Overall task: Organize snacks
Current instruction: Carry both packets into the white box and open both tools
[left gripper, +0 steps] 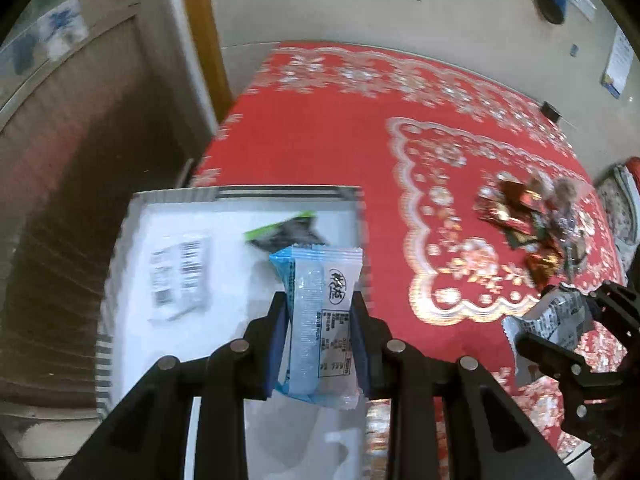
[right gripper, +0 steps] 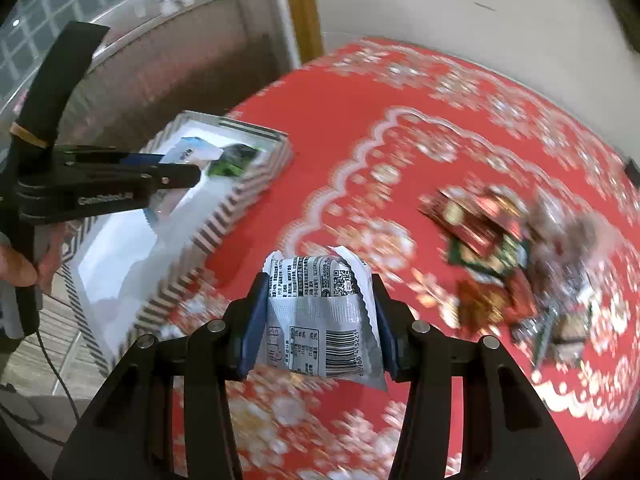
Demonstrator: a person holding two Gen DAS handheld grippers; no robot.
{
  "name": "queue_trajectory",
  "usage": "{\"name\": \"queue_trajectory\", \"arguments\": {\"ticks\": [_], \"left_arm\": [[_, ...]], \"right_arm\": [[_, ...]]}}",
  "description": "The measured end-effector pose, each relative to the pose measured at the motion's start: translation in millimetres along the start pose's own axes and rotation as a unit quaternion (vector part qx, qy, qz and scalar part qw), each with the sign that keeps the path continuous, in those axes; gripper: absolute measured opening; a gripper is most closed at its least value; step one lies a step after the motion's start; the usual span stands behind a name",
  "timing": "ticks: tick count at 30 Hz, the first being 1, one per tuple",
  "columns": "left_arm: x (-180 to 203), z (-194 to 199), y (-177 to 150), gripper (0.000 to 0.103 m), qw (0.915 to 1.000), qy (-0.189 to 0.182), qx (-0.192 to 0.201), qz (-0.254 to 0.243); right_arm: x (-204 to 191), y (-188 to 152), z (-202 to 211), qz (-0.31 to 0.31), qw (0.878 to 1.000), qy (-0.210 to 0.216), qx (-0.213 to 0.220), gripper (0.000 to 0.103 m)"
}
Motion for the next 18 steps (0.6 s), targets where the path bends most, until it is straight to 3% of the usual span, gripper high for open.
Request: {"name": "queue_trajectory", "arguments": {"ticks": [7,18], "left_arm": [[-44.0,-7.0,-2.1,0.032,0.9995,0.009,0.005,0.03],[-83.1,-19.5,-3.3,0.032,0.9985,0.006,-0.001,0.055]], "right_arm": [[-45.1,33.1,-4.7,0.037,0.999,0.004,0.007,0.047],[-83.7,66.6,-19.3,0.057,0.998,0.017,0.015,0.047]]}}
Point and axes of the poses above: each gripper's, at about its wrist camera, not at the fingertips, and z roughly against the way its jaws point, x to its right, y to its top, the point moved 1 cm from there along -z, roughly the way its jaws point, and after that the axes turned 14 degrees about -x, right-handed, at the moved point
